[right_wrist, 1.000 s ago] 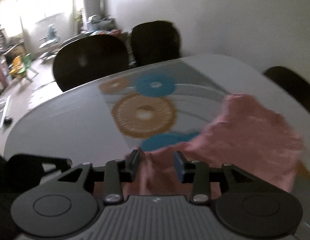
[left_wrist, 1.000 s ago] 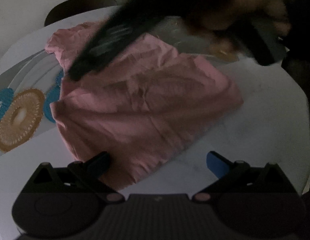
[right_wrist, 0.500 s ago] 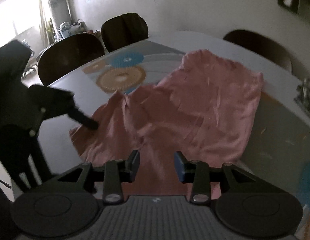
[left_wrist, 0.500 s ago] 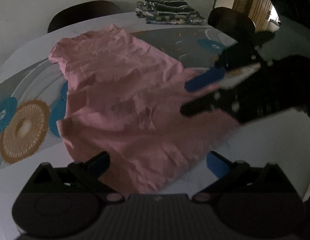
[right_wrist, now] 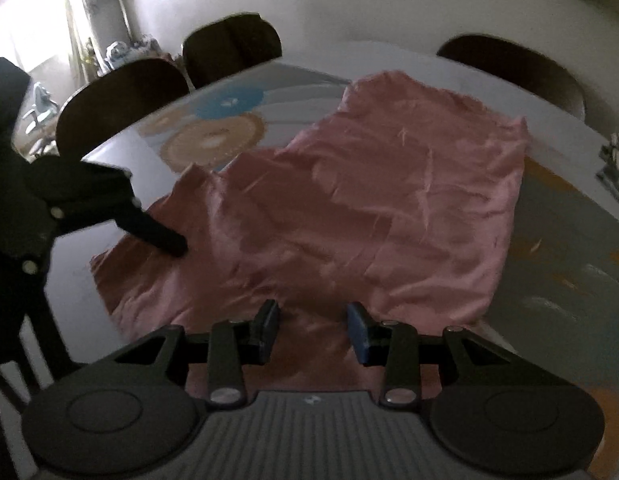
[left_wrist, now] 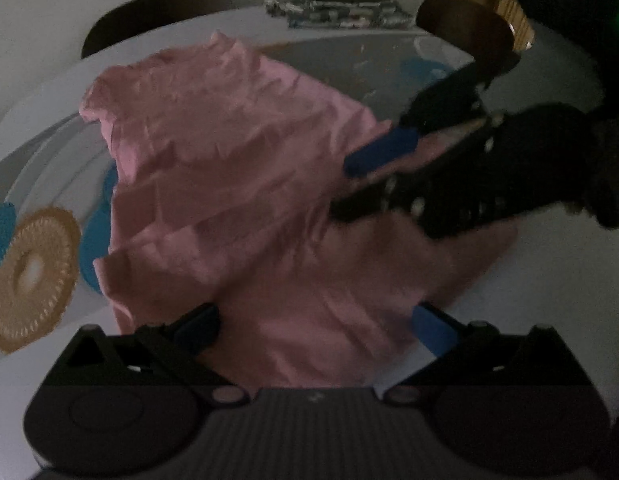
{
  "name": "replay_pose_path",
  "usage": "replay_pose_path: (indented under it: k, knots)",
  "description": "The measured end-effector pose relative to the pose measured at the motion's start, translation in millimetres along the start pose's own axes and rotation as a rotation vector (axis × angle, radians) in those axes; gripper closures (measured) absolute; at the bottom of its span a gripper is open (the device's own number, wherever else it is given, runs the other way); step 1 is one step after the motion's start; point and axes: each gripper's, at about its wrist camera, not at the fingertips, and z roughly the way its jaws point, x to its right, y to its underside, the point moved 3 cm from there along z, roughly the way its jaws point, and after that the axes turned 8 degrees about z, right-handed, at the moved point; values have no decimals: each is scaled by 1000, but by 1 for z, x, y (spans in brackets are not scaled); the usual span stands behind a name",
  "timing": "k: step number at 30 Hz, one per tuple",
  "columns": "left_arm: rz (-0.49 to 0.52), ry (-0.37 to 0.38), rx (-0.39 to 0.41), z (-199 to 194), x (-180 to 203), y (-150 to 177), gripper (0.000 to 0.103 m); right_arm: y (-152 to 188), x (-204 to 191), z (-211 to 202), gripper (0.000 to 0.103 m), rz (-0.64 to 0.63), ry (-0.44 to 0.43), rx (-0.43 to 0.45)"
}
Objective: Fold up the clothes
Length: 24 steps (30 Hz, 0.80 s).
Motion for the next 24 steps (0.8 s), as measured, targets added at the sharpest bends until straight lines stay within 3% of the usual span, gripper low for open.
replay_pose_path:
  k: [5,7,14,20,24]
  knots:
    - [36,-5,9,0,2,6,0,2,12,-1,67,7,-3,22]
    - [32,0,11,0,1,7,0,1,15,-2,67,5,34,17]
    - [-9,-32,8,-13,0,7,0,6,16,-37,66,73,34,55]
    - [-85,-97,58,-45,-2,22,0,41,4,-72,66,135,41,8]
    - [-123,-123,34,-51,-7,38,0,66,-1,-81,66,200,72,-14]
